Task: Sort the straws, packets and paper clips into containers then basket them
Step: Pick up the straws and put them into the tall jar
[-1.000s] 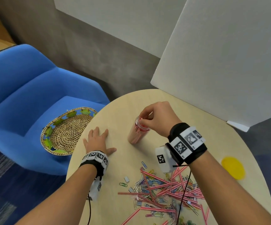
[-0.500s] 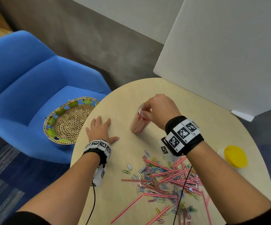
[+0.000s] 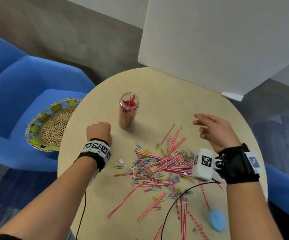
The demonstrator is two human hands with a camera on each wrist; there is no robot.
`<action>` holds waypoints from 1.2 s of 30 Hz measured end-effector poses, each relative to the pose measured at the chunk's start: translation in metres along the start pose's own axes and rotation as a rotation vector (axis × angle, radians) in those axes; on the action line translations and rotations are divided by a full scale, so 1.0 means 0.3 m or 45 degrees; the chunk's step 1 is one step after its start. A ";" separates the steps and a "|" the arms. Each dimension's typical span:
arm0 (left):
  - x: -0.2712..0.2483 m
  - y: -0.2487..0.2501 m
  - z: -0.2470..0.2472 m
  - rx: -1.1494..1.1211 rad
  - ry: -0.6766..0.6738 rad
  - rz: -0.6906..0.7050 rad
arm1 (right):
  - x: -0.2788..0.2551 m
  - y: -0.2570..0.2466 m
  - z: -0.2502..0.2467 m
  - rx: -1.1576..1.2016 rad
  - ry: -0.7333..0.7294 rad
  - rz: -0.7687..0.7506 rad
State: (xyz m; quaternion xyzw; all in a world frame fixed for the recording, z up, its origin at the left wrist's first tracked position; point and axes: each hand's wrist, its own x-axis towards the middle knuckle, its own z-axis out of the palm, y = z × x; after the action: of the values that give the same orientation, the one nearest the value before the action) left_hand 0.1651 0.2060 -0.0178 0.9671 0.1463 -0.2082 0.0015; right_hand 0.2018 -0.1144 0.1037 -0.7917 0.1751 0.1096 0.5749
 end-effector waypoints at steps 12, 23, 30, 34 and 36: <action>-0.233 0.575 0.142 0.014 -0.074 0.772 | -0.012 0.546 -0.106 -1.469 -0.150 -0.081; -0.232 0.601 0.107 -0.001 -0.075 0.794 | 0.027 0.535 -0.128 -1.561 -0.164 -0.376; -0.206 0.577 0.086 -0.238 -0.098 0.693 | 0.034 0.532 -0.145 -1.455 -0.350 -0.381; -0.205 0.555 0.070 -0.414 -0.098 0.591 | 0.051 0.496 -0.170 -1.389 -0.419 -0.467; -0.200 0.550 0.070 -0.463 -0.077 0.548 | 0.054 0.475 -0.181 -1.347 -0.402 -0.488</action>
State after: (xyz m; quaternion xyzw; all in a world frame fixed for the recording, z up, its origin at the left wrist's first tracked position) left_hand 0.1511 0.0297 -0.0223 0.9531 -0.0278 -0.2021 0.2235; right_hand 0.1576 -0.2080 -0.0094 -0.9628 -0.1375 0.1929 0.1299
